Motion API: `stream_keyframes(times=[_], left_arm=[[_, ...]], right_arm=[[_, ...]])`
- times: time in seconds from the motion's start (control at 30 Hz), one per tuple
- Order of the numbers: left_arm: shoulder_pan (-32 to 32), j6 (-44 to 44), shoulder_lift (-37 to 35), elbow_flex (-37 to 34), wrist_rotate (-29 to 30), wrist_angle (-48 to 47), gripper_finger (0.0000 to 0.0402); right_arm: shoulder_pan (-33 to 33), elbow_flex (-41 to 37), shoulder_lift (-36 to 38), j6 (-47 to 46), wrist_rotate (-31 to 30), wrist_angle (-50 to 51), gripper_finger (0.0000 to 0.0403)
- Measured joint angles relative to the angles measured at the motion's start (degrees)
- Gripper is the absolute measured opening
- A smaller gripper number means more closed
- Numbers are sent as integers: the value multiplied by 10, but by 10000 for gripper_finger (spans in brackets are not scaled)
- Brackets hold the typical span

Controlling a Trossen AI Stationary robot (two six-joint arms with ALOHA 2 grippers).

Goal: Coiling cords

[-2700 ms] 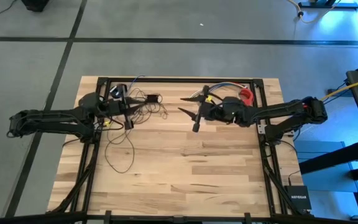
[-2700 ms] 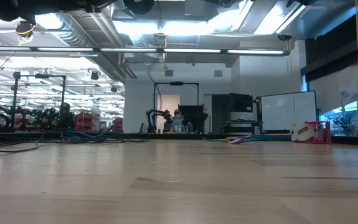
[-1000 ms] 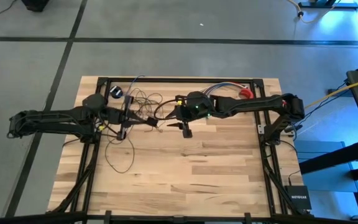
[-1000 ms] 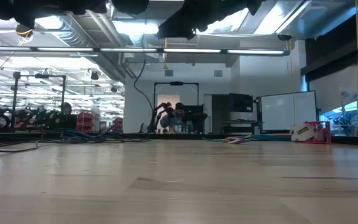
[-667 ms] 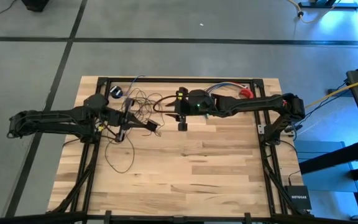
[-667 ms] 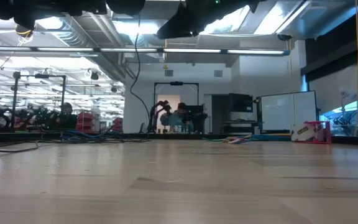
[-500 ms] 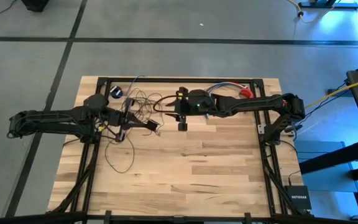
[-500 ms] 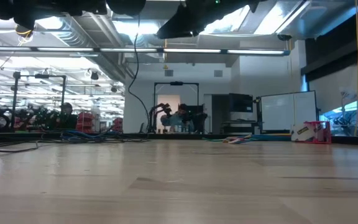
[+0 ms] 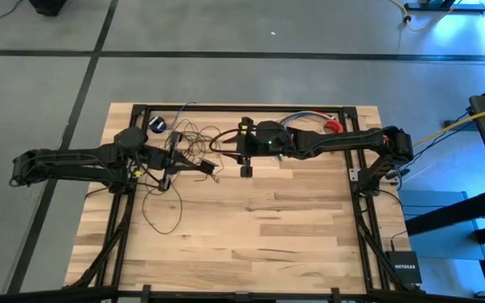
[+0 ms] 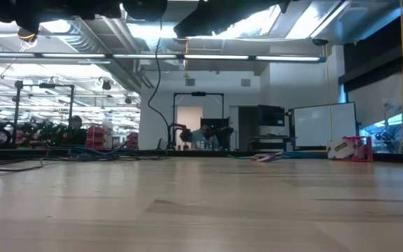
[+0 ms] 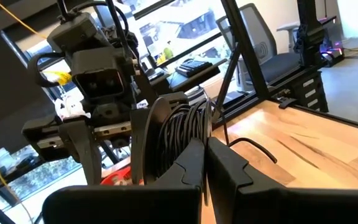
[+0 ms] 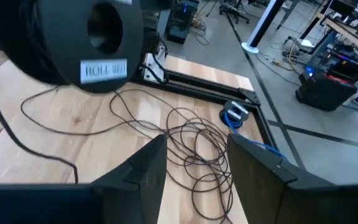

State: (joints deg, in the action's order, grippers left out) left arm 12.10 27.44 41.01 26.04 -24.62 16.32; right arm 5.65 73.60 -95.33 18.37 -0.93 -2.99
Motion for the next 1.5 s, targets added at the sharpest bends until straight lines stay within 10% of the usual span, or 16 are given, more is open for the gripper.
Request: stream_keyframes(times=[0.43, 1.5], left_arm=[[0, 0, 44, 0, 153, -7, 0], [-2, 2, 81, 0, 175, 31, 0]], right_arm=[[0, -3, 31, -8, -52, 23, 172], [31, -2, -34, -34, 55, -93, 169]])
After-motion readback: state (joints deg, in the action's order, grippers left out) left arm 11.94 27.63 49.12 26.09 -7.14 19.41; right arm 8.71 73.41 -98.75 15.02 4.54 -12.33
